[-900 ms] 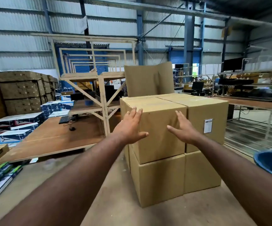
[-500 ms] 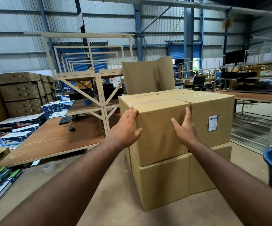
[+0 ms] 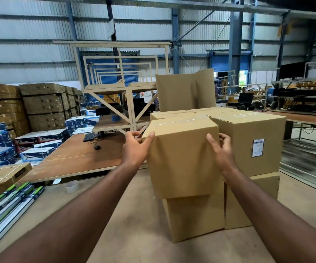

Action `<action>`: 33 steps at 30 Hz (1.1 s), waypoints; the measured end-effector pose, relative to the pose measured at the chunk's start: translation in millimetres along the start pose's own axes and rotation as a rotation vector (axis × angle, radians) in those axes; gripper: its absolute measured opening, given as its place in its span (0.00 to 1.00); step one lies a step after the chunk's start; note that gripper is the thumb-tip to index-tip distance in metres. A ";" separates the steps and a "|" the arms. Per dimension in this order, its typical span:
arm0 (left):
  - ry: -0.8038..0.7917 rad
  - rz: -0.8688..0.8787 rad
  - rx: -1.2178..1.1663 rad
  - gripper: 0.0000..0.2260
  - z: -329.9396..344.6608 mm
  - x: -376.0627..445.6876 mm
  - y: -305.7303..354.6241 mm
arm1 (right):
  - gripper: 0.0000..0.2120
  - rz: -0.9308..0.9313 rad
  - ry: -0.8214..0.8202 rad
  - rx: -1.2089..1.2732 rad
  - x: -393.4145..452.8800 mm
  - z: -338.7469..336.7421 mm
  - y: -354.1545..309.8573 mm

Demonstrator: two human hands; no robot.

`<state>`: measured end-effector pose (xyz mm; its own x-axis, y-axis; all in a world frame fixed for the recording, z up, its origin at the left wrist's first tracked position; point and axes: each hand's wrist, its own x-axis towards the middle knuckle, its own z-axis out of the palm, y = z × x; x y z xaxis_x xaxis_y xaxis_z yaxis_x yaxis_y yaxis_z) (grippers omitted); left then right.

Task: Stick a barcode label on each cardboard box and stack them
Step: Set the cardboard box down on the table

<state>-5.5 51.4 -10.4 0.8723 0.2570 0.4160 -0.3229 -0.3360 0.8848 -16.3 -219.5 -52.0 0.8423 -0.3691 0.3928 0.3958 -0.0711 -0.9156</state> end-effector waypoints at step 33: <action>0.276 -0.450 0.009 0.13 -290.2 -337.0 -176.3 | 0.36 0.270 -0.469 -0.034 -431.0 87.9 86.3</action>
<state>-349.0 287.0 -245.6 0.7947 0.6060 0.0365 0.0652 -0.1450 0.9873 -312.9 14.9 -292.8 0.9884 0.0737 0.1326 0.1374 -0.0641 -0.9884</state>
